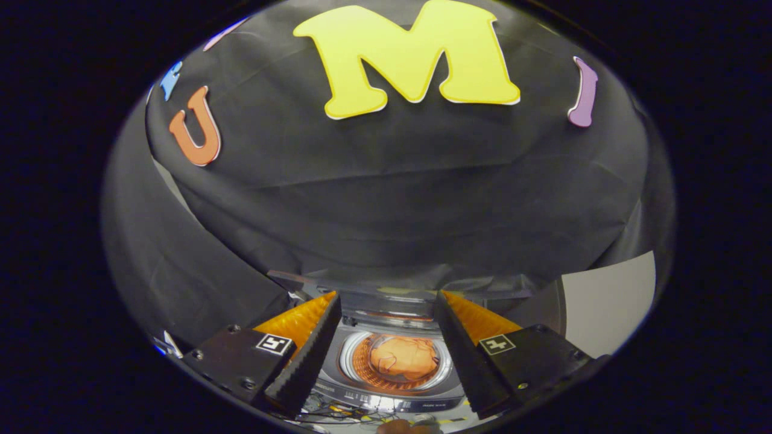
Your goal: Put the clothes into the washing machine and then close the washing machine lid.
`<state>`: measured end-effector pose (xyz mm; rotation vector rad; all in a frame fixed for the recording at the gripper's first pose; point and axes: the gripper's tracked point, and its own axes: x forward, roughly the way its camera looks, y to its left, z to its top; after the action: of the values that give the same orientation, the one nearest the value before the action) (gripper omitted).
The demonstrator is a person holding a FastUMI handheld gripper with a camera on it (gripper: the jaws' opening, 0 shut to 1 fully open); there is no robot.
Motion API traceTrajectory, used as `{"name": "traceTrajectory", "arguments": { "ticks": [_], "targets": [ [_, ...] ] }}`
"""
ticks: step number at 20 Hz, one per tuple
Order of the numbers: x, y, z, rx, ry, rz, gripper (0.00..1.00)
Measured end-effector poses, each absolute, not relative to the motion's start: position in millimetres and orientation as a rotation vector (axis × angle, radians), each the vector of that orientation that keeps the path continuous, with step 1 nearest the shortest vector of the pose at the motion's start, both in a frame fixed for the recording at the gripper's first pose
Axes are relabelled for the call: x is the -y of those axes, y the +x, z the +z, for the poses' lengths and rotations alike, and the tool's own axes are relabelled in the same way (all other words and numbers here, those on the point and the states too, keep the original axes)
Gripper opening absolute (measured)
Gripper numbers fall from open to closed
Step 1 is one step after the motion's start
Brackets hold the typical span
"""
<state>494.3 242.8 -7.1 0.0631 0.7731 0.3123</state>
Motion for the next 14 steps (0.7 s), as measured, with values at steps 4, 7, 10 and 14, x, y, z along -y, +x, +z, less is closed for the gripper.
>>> {"name": "traceTrajectory", "arguments": {
  "ticks": [4,7,10,14],
  "targets": [
    [-248,515,-21,-0.802,0.089,0.319,0.98],
    [-252,534,-26,-0.794,0.096,0.314,0.98],
    [-259,547,-37,-0.816,0.099,0.319,0.97],
    [-266,566,-55,-0.845,0.094,0.309,0.98]
  ]
}}
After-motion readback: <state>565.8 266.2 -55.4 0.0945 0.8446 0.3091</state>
